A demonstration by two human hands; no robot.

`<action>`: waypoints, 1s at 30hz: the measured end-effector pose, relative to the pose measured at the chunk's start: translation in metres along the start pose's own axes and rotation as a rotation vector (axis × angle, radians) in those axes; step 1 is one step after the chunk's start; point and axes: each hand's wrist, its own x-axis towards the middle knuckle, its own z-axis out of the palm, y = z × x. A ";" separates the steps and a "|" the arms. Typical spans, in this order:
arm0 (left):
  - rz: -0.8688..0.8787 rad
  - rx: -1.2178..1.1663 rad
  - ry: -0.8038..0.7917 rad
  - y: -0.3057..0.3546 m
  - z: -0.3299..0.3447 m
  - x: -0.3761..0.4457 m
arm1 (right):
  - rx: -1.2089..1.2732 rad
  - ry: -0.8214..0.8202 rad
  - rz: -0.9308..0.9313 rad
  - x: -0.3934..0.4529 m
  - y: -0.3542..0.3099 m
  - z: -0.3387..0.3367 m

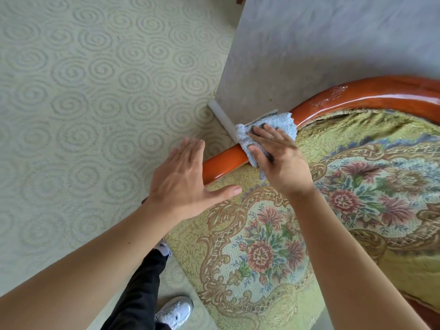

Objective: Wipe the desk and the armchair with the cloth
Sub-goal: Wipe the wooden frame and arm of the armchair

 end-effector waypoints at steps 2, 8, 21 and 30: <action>0.030 0.007 -0.014 0.005 -0.001 0.009 | -0.032 0.022 -0.012 0.002 0.011 -0.003; 0.095 0.039 0.004 0.027 -0.001 0.033 | -0.116 0.102 -0.019 0.013 0.028 -0.011; 0.255 -0.017 -0.067 0.096 -0.009 0.118 | -0.282 0.175 0.072 0.041 0.080 -0.073; 0.364 -0.099 -0.095 0.129 0.001 0.147 | -0.192 0.242 0.216 0.035 0.087 -0.087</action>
